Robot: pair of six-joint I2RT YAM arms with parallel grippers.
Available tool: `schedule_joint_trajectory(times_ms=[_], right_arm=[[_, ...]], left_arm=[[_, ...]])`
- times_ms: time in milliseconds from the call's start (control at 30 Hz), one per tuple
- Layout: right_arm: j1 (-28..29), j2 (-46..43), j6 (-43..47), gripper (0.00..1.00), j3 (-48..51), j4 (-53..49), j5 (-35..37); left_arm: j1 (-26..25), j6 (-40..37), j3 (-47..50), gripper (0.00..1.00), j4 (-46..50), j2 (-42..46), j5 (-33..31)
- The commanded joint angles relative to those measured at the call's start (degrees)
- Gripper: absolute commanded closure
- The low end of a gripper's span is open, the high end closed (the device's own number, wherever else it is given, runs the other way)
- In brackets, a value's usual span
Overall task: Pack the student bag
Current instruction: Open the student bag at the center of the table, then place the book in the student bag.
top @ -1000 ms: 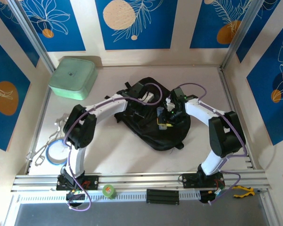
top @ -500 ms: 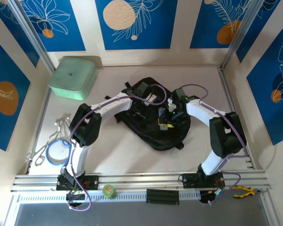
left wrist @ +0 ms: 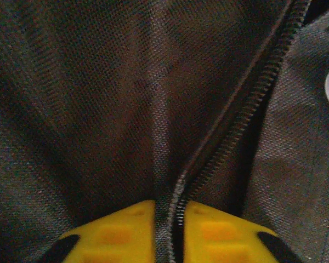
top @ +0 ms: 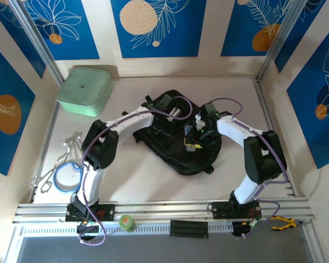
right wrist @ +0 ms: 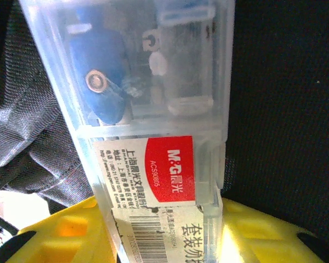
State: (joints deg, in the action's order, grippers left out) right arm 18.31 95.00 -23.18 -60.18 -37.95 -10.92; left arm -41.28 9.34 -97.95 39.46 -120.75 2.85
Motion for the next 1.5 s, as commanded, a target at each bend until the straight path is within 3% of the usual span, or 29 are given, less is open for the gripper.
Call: schedule_joint_trajectory(times_ms=[0, 167, 467, 767, 1000, 1333, 1467], right_arm=[[0.0, -2.2, -0.1, 0.79, 1.1, -1.7, 0.4], [1.1, -3.9, 1.0, 0.79, 0.6, -1.9, 0.2], [4.8, -5.2, 3.6, 0.79, -1.4, -2.2, -2.3], [7.1, 2.4, 4.9, 0.79, -7.9, -5.8, -2.2], [5.7, 7.6, 4.0, 0.79, -12.0, -7.8, 2.7], [5.1, 11.0, 1.0, 0.78, -21.1, -5.9, 4.3], [4.9, 11.3, -0.4, 0.73, -22.3, -3.0, 4.5]], left_arm=[[0.5, 0.1, -0.1, 0.92, 0.8, 0.9, 3.5], [0.5, -0.4, 0.6, 1.00, -0.5, 4.7, 4.4], [0.5, -0.7, 7.4, 1.00, -8.8, 12.3, 5.1], [0.5, -2.0, 10.4, 1.00, -11.6, 12.9, 5.8], [0.5, -2.5, 12.0, 1.00, -12.2, 14.4, 5.1], [0.7, -1.5, 14.0, 1.00, -12.7, 13.7, 6.8], [2.0, 1.0, 14.3, 1.00, -12.3, 12.0, 7.4]])
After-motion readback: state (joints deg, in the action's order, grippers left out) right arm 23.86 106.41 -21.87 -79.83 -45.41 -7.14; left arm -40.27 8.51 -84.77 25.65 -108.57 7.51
